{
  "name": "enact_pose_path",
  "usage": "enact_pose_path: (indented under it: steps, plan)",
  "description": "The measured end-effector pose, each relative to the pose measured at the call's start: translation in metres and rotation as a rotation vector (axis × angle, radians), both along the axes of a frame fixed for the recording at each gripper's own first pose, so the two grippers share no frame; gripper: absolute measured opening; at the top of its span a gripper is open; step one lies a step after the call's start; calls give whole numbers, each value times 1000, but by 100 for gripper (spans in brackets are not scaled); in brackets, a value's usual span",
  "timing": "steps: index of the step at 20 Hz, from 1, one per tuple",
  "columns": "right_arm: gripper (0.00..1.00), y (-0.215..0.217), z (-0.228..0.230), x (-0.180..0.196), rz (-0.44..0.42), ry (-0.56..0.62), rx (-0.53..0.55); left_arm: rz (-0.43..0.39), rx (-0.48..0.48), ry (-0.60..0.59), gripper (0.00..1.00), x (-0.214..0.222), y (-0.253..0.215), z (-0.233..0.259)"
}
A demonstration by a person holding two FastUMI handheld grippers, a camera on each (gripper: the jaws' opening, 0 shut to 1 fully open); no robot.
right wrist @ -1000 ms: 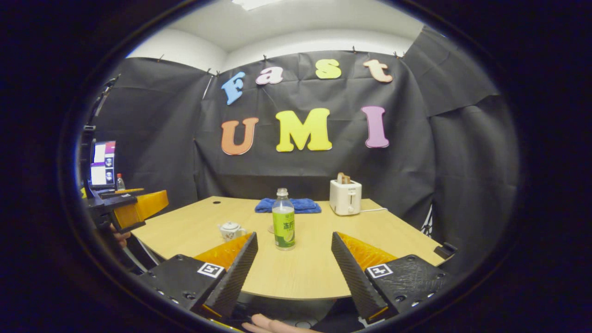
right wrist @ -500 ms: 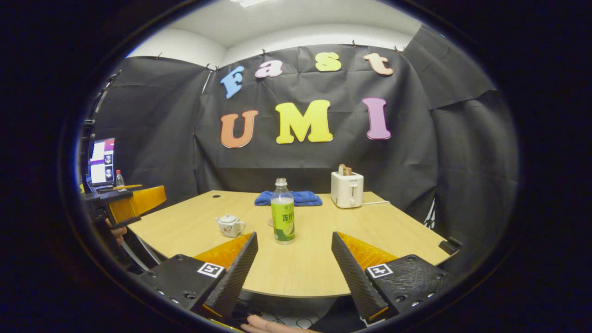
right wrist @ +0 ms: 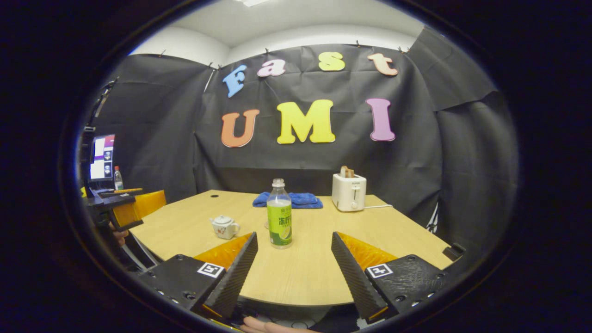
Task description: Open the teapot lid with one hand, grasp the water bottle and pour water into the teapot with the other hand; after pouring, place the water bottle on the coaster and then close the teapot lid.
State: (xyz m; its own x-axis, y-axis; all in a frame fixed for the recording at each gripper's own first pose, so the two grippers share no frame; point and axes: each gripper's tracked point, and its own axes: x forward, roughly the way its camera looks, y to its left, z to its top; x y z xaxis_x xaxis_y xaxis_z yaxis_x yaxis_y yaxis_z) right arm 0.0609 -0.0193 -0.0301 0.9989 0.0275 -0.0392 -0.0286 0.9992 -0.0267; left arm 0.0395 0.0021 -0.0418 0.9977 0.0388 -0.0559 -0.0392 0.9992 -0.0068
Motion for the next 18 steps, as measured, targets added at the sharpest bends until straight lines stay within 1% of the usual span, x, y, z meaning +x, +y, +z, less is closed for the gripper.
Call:
enact_pose_path:
  steps: [3,4,5,7,9,12,15,16,18]
  plan:
    - [96,-1,-18,27,43,58,17,3,37,50,98,29,1,-27]
    - [98,0,-21,35,60,66,20,3,50,62,98,42,1,-35]
    - [96,-2,-22,44,70,70,21,2,53,83,98,56,-1,-44]
    - [96,-9,-23,60,73,65,28,-2,46,124,98,81,-3,-62]
    - [96,-10,-27,71,89,63,40,-15,18,132,98,106,-6,-69]
    - [95,-21,-33,80,84,54,50,-41,-25,151,99,141,-11,-75]
    - [95,-34,-40,81,78,60,64,-7,-36,163,98,168,1,-79]
    - [95,-38,-40,80,78,53,78,-11,-48,168,98,176,1,-80]
    - [95,-43,-41,82,80,46,98,-63,-71,198,99,188,-11,-90]
